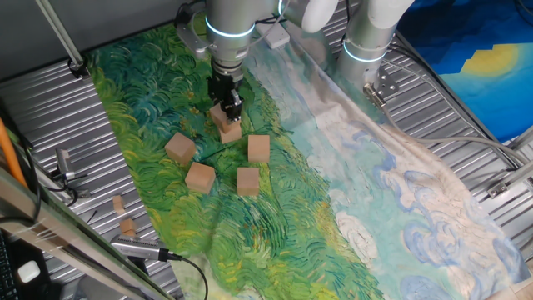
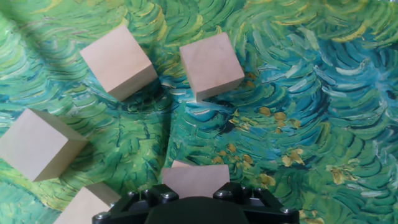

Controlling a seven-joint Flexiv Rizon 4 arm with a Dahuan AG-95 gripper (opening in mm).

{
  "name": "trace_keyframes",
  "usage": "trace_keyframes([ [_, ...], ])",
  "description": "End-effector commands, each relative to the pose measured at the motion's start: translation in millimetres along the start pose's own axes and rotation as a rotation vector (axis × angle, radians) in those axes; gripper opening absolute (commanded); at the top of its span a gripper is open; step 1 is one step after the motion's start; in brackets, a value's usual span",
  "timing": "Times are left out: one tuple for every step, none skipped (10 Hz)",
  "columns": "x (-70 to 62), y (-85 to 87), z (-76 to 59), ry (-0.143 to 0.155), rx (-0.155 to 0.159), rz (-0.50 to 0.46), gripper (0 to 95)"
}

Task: Stack the blocks into a pyramid shape

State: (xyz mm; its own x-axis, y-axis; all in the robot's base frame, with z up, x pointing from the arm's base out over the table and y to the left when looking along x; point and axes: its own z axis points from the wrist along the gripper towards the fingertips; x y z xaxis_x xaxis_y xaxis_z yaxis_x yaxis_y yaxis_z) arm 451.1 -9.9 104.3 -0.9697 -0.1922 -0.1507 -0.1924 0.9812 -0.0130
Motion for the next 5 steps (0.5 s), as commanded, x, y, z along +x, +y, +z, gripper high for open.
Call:
trace_keyframes([
  [0.1,-0.8,0.3,-0.004,0.001,-0.007,0.0],
  [0.2,-0.9,0.5,-0.012,0.001,-0.012,0.0],
  [0.2,-0.9,0.7,-0.014,0.003,-0.017,0.0],
  [0.2,-0.9,0.7,-0.015,0.007,-0.022,0.0],
  [0.1,-0.8,0.7,-0.025,0.015,-0.037,0.0],
])
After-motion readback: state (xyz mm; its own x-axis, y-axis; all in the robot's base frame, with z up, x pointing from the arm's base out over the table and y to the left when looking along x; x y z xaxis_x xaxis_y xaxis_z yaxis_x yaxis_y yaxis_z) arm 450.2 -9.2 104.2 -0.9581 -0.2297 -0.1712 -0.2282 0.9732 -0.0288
